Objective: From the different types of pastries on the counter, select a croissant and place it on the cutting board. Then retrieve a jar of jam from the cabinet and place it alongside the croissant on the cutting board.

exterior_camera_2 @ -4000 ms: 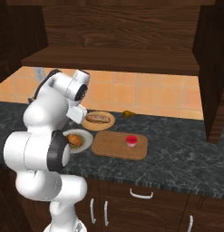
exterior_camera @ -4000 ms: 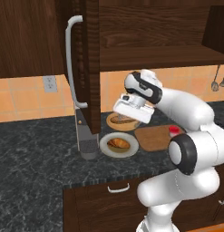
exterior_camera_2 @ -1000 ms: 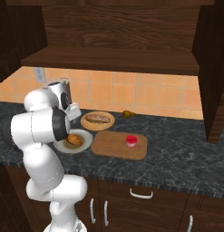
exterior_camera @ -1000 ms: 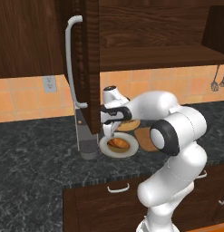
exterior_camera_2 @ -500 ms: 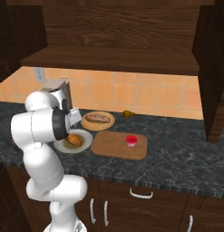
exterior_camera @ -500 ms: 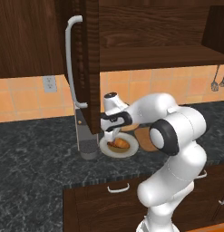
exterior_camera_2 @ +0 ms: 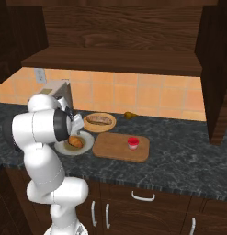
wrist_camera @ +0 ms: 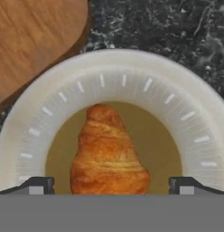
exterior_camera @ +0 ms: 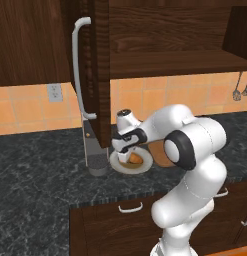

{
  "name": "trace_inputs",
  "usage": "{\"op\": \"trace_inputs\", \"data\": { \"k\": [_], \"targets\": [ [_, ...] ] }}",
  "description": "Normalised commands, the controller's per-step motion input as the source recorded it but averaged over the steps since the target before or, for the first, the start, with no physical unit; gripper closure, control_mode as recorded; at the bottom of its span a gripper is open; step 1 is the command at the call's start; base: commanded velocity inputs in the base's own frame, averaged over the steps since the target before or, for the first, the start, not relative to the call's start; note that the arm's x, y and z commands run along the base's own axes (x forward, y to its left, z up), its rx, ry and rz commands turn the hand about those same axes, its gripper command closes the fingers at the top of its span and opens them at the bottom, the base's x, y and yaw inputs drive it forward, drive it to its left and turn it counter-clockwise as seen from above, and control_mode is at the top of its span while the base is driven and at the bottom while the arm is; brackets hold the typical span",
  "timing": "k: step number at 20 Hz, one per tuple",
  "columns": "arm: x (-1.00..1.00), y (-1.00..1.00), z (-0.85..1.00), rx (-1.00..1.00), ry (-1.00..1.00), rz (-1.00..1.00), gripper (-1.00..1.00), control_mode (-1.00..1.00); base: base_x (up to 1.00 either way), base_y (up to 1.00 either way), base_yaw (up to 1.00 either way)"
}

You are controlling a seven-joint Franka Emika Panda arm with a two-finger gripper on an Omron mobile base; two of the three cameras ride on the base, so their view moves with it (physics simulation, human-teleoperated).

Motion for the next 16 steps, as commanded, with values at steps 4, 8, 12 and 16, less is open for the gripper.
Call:
{"op": "trace_inputs", "data": {
  "k": [4,8,12,16],
  "targets": [
    [-0.01,-0.07,-0.22,0.03,0.0,0.08,-1.0,-1.0,0.0,0.0,0.0],
    [0.0,-0.01,-0.19,0.06,0.0,0.09,-1.0,-1.0,0.0,0.0,0.0],
    [-0.05,-0.02,-0.24,0.07,0.0,0.08,-1.0,-1.0,0.0,0.0,0.0],
    [-0.2,0.0,0.02,0.04,-0.03,0.09,1.0,-1.0,0.0,0.0,0.0]
  ]
}}
